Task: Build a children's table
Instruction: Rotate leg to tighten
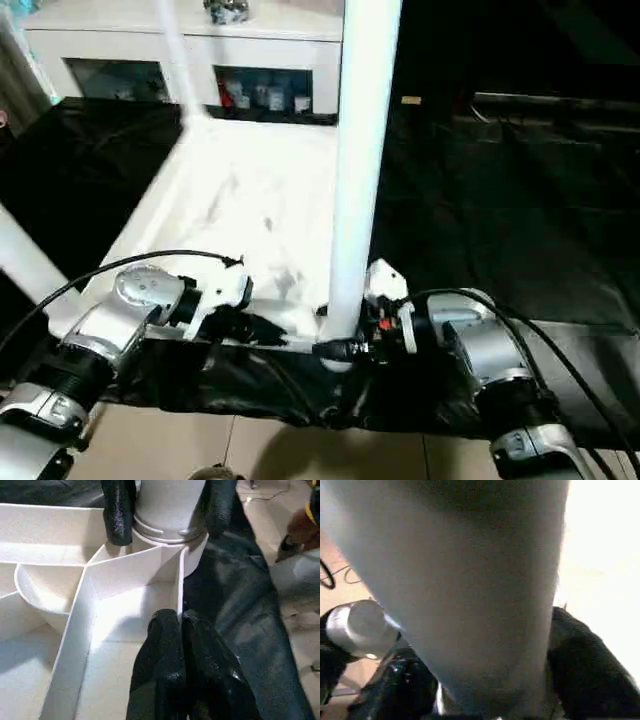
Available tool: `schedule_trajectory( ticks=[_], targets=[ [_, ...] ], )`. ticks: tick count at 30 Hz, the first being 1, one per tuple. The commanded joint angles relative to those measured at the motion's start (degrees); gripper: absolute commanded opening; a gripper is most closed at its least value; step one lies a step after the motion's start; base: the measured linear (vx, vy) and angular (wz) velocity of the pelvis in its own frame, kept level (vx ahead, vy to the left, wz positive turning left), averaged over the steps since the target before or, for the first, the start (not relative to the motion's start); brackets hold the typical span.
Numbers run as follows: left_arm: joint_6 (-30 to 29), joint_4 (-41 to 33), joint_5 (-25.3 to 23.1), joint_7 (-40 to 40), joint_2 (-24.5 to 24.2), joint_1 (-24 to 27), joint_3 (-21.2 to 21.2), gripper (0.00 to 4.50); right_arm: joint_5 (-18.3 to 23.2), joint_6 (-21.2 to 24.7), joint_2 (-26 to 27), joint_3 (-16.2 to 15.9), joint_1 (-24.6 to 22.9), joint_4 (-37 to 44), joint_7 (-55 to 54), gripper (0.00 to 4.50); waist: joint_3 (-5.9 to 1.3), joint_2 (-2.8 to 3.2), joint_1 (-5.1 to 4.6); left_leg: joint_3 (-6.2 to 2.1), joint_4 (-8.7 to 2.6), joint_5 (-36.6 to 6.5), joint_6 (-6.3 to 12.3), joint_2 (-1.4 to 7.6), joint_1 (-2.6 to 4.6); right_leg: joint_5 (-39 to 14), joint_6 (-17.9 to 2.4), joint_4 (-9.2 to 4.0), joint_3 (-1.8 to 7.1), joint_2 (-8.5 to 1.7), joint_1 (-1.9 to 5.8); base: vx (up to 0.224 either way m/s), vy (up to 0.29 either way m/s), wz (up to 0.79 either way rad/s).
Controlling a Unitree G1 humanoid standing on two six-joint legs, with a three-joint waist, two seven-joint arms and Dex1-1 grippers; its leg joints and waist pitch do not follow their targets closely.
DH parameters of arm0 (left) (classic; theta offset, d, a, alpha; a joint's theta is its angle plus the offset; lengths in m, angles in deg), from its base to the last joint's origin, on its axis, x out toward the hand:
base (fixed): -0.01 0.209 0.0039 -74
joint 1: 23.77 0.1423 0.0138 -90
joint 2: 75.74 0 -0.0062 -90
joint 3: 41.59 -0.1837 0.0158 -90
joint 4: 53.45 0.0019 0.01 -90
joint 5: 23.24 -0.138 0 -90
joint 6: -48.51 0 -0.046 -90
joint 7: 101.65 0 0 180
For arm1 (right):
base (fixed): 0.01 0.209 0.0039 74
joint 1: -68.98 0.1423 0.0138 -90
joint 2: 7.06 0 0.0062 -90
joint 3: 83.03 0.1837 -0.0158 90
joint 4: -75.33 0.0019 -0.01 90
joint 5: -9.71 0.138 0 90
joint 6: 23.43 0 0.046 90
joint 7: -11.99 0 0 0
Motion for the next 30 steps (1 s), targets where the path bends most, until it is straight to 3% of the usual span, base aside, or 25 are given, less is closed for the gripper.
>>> schedule_trajectory(
  ticks=[1, 9, 14, 16, 19, 20, 21, 23, 25, 26, 27, 30],
  targets=[
    [0.6, 0.2, 0.9, -1.3, 0.3, -3.1, 0.6, 0.00, 1.1, 1.8, 0.9, -4.8, -1.4, 1.6, 5.3, 2.66, -3.24, -0.51, -0.26, -0.20, -3.36, -9.4, 4.09, 2.07, -0.02, -10.1, -11.1, -3.65, 3.09, -3.68, 3.20, 0.000, 0.000, 0.00],
    [1.0, 0.8, 0.8, -2.4, 0.3, -3.3, 1.1, 0.00, 1.3, 3.0, 1.6, -5.3, -2.4, 2.9, 5.0, 2.56, -3.38, -0.55, -0.04, -0.19, -3.20, -8.4, 3.98, 2.03, -0.11, -8.7, -11.3, -3.37, 3.01, -3.68, 3.21, 0.000, 0.000, 0.00],
    [0.1, 1.3, 0.0, -7.9, 2.0, -3.5, 2.4, 0.00, -0.2, -1.0, 5.3, -2.7, -2.6, 0.5, -4.1, 2.55, -3.24, -0.48, -0.07, -0.22, -3.33, -9.3, 3.27, 1.99, -0.20, -10.7, -10.6, -3.66, 2.99, -3.81, 3.14, 0.000, 0.000, 0.00],
    [-1.0, 1.4, -0.7, -11.4, 3.1, -3.7, 2.9, 0.00, -1.8, -2.7, 8.1, -1.0, -2.1, -2.2, -11.6, 2.52, -2.83, -0.28, -0.31, -0.32, -3.85, -12.9, 1.68, 1.86, 0.08, -19.3, -8.4, -4.65, 2.97, -3.96, 2.96, 0.000, 0.000, 0.00],
    [-2.9, 0.6, -0.8, -14.3, 5.0, -3.5, 3.2, 0.00, -3.2, -3.2, 11.4, 0.4, -1.5, -4.8, -19.4, 2.50, -2.75, -0.27, -1.00, -0.62, -4.28, -14.4, 0.63, 1.85, 0.04, -22.9, -6.7, -4.95, 2.96, -4.00, 2.99, 0.000, 0.000, 0.00],
    [-2.9, 0.6, -0.8, -14.3, 5.0, -3.5, 3.2, 0.00, -3.2, -3.2, 11.4, 0.4, -1.5, -4.8, -19.4, 2.50, -2.75, -0.27, -1.00, -0.62, -4.28, -14.4, 0.63, 1.85, 0.04, -22.9, -6.7, -4.95, 2.96, -4.00, 2.99, 0.000, 0.000, 0.00],
    [-3.5, 0.5, -1.2, -16.4, 6.3, -3.5, 3.2, 0.00, -3.9, -2.8, 13.2, 1.0, -0.8, -6.4, -23.6, 2.49, -2.80, -0.41, -1.94, -0.69, -4.33, -14.5, 0.26, 1.73, -0.08, -22.5, -6.9, -4.95, 2.92, -3.99, 3.05, 0.000, 0.000, 0.00],
    [-4.3, 0.8, -2.2, -20.2, 8.3, -3.8, 3.2, 0.00, -4.7, -3.3, 16.1, 1.9, 0.0, -8.4, -29.1, 2.49, -2.77, -0.34, -2.54, -0.63, -4.29, -14.1, 0.22, 1.68, -0.09, -21.8, -7.1, -5.00, 2.97, -3.91, 2.90, 0.000, 0.000, 0.00],
    [-4.6, 0.9, -2.3, -21.1, 8.8, -3.8, 3.2, 0.00, -4.7, -3.5, 16.9, 2.2, 0.2, -9.0, -30.2, 2.49, -2.84, -0.41, -2.93, -0.62, -4.18, -13.9, 0.54, 1.51, -0.13, -21.9, -7.2, -5.06, 2.86, -3.93, 3.08, 0.000, 0.000, 0.00],
    [-4.9, 1.2, -2.7, -22.5, 9.6, -4.0, 3.1, 0.00, -5.0, -3.1, 18.0, 2.6, 0.7, -9.9, -32.2, 2.49, -2.92, -0.10, -2.82, -0.63, -4.12, -13.6, 0.79, 1.50, -0.07, -21.4, -7.3, -5.05, 2.89, -3.90, 3.04, 0.000, 0.000, 0.00],
    [-5.4, 1.9, -3.8, -25.9, 11.4, -4.3, 2.8, 0.00, -5.3, -2.7, 20.6, 3.2, 1.8, -12.0, -36.4, 2.49, -2.97, -0.06, -3.14, -0.55, -4.12, -12.7, 1.01, 1.58, -0.24, -18.5, -7.9, -4.78, 3.00, -3.69, 2.98, 0.000, 0.000, 0.00],
    [-6.5, 2.0, -4.8, -30.6, 14.2, -4.4, 2.5, 0.00, -6.2, -1.9, 23.8, 4.2, 3.6, -15.3, -43.5, 2.49, -2.95, 0.04, -3.34, -0.55, -4.14, -12.3, 0.66, 1.60, -0.16, -17.0, -8.5, -4.60, 2.98, -3.68, 2.96, 0.000, 0.000, 0.00]
  ],
)
